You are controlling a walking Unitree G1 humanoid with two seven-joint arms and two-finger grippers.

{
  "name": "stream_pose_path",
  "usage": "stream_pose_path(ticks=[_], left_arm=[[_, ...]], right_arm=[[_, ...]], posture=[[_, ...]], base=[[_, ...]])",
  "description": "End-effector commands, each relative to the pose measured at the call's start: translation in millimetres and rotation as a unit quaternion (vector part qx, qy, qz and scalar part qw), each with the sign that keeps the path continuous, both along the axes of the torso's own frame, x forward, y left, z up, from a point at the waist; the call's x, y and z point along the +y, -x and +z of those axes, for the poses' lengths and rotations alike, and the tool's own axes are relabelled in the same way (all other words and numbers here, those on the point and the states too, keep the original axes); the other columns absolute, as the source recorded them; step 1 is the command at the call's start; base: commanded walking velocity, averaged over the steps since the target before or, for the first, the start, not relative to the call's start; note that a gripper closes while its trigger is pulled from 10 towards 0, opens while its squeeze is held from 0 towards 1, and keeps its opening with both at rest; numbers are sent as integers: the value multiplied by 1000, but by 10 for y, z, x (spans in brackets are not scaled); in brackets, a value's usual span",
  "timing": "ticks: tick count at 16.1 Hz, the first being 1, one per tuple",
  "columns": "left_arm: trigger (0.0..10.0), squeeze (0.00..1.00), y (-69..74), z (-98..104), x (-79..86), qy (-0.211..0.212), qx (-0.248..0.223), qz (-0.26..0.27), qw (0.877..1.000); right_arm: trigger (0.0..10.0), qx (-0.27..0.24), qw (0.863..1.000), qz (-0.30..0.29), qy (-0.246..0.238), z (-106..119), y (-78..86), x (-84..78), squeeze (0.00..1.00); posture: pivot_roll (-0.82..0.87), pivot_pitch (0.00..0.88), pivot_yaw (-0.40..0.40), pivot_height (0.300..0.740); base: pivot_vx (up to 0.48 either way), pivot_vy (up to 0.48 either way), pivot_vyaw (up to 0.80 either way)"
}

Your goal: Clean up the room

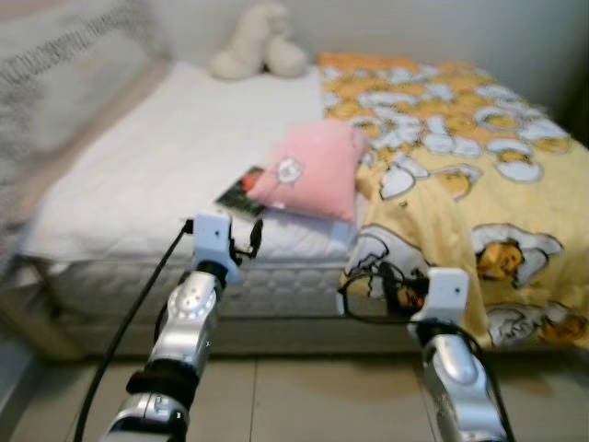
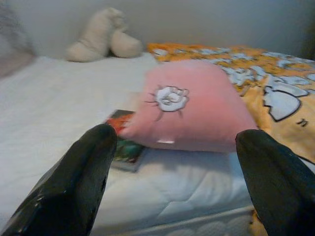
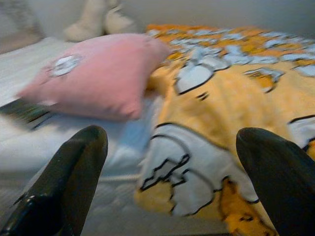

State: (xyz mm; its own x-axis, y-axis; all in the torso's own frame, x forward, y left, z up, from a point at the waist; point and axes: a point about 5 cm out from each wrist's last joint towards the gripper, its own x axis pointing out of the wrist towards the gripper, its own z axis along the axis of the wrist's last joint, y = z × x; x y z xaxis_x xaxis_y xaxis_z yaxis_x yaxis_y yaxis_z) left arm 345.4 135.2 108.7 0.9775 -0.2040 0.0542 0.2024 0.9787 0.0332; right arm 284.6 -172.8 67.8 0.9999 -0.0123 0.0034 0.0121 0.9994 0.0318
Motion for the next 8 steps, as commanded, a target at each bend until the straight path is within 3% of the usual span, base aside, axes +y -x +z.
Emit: stream_pose_path(ticks=[1, 2, 4, 8], left_arm=[[10000, 0, -23, 29, -89, -3, -4, -13, 1000], [10000, 0, -27, 28, -87, -5, -4, -14, 1000], [10000, 0, -33, 25, -84, -6, -6, -12, 1000], [10000, 0, -27, 39, -152, -14, -19, -11, 1000]], right_arm=[[10000, -9, 1000, -9, 5, 32, -10, -67, 0], [10000, -4, 1000, -2, 12, 29, -17, -49, 0], [10000, -4, 1000, -2, 9, 18, -17, -44, 0], [10000, 1, 1000, -5, 6, 1, -19, -50, 0]], posture=[[83, 0, 30, 740], [84, 0, 30, 740], [86, 0, 26, 740], [82, 0, 22, 740]], base=[[382, 289, 0], [382, 292, 0], [396, 270, -669], [453, 0, 0]])
